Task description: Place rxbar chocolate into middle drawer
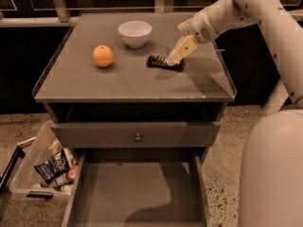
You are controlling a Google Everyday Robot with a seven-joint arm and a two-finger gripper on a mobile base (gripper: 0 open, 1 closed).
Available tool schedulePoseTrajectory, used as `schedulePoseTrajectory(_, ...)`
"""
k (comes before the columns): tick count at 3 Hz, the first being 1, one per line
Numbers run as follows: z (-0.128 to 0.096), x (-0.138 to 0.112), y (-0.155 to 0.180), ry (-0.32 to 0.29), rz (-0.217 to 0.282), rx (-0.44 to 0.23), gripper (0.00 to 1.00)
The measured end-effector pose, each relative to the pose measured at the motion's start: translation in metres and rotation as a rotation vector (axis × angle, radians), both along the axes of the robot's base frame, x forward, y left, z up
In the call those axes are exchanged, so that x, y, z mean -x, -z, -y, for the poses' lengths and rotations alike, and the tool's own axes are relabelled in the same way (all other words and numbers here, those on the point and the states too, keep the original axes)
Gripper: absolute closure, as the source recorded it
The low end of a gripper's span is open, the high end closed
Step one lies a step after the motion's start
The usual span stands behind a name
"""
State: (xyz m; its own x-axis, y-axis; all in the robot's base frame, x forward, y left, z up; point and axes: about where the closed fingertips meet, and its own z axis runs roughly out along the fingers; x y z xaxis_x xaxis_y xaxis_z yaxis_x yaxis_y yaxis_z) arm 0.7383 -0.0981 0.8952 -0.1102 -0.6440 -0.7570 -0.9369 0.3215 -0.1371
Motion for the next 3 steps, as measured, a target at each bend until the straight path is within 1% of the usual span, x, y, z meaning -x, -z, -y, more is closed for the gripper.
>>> schedulePoseTrajectory(1, 0.001, -0.009, 0.014, 0.020, -0.019, 0.028, 0.00)
schedulePoseTrajectory(2, 0.000, -0.014, 0.032, 0.026, -0.052, 0.043, 0.00)
schedulePoseTrajectory(3, -0.006, -0.014, 0.046, 0.012, -0.083, 0.043, 0.00)
